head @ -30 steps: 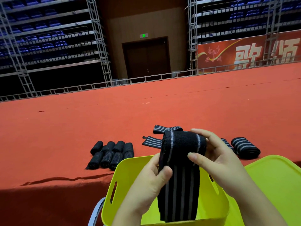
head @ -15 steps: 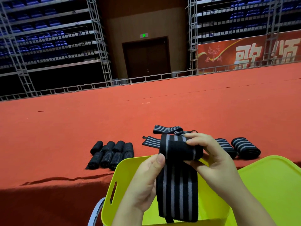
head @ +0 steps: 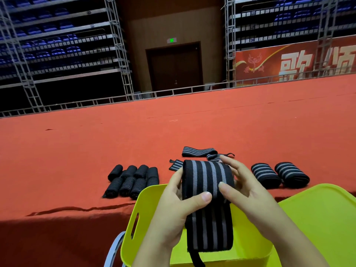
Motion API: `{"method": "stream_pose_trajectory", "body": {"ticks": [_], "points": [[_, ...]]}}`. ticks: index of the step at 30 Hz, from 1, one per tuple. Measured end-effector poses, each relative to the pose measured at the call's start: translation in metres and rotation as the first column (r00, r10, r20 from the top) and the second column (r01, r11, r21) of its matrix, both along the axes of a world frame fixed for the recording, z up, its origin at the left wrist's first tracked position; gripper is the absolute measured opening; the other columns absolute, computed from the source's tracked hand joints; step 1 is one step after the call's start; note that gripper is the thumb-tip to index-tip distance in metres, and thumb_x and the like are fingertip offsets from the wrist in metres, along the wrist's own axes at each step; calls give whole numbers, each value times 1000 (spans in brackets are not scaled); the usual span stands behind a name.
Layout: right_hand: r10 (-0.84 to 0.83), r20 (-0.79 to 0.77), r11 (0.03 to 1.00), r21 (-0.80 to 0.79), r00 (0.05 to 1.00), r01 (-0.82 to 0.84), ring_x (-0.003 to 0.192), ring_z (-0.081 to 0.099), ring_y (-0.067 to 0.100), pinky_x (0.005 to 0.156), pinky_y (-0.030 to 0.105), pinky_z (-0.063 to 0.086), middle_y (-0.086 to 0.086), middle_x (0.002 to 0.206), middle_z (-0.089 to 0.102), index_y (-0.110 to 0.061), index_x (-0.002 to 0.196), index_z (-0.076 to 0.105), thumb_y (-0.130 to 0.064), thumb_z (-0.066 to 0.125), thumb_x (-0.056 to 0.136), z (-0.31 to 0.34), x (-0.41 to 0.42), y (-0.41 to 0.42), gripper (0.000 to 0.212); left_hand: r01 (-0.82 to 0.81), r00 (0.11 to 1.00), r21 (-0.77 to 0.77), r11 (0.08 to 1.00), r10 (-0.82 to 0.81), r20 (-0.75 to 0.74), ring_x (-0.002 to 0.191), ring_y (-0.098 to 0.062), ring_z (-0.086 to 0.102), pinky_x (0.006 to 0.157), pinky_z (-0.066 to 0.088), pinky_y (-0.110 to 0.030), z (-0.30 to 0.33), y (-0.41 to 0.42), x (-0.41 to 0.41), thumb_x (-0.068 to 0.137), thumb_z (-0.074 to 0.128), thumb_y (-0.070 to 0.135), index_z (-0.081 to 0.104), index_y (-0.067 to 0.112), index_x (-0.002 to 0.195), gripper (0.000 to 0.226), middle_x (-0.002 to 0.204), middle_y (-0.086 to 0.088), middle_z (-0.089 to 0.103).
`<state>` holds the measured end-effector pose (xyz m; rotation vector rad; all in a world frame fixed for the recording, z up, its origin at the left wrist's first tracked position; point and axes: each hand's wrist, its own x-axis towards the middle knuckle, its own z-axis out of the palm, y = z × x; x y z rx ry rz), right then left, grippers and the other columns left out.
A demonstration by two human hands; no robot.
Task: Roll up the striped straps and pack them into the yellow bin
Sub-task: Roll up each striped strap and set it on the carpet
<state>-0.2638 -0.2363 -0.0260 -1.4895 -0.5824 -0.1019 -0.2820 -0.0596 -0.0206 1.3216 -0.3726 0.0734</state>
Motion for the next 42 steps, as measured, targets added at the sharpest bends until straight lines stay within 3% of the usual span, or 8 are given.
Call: {"method": "stream_pose_trajectory", "body": {"ticks": [6,14,23,28,34,37,40,42], "points": [[22,-122,999,-35,992,-26,111,62,5,89,22,51,-13,118,66,-34,126,51,-43,78,58,4,-4,-2,74,43,999,48,998,-43,7,105,-23,68,80,54,-25,-3,2,-1,62,78,2,57,18,124,68,115,-11,70],[-150,-5,989,14,989,150,102,65,8,89,25,52,-9,108,69,-29,115,57,-26,76,64,7,-6,-4,55,5,1000,131,991,-2,-22,113,-20,64,87,52,-25,-6,-1,2,65,80,14,51,21,133,74,121,-5,68],[-209,104,975,104,972,198,98,66,11,81,21,53,-6,103,68,-43,102,60,-13,88,61,9,-7,-5,58,-43,988,176,983,68,-140,95,-23,69,78,52,-34,-9,-2,-2,86,68,10,65,5,110,25,103,-12,73],[-221,167,974,85,961,210,99,64,10,80,23,54,-7,103,67,-43,99,60,10,78,66,6,-6,-3,65,96,974,0,995,-94,-207,85,-24,70,62,58,-35,-9,-1,-3,76,72,30,62,5,115,48,100,-12,71],[-184,348,979,-15,919,202,119,55,8,93,22,47,-14,115,61,-41,99,60,19,75,63,-2,-1,4,71,80,980,-22,997,-83,-181,99,-29,69,73,57,-39,-8,-6,-1,54,81,66,61,12,121,89,116,-17,68],[-171,401,970,-91,900,225,121,52,6,98,22,44,-17,117,58,-41,99,60,5,74,61,-9,1,9,62,-23,979,-6,1000,21,-203,99,-26,70,73,57,-37,-11,-9,2,44,82,71,61,16,120,96,111,-12,71],[-73,243,983,-146,967,111,125,49,3,101,21,41,-21,121,57,-43,97,65,-41,79,64,-7,-1,5,35,-64,980,16,998,66,-188,100,-23,70,76,56,-37,-16,-3,3,53,78,61,63,18,119,81,109,-9,72],[-18,100,995,-96,995,28,123,50,2,98,20,43,-20,120,60,-37,94,71,-68,70,63,-5,-1,0,43,-56,985,61,997,65,-157,102,-23,69,80,56,-38,-17,1,3,59,73,53,62,19,120,71,112,-9,71]]}}
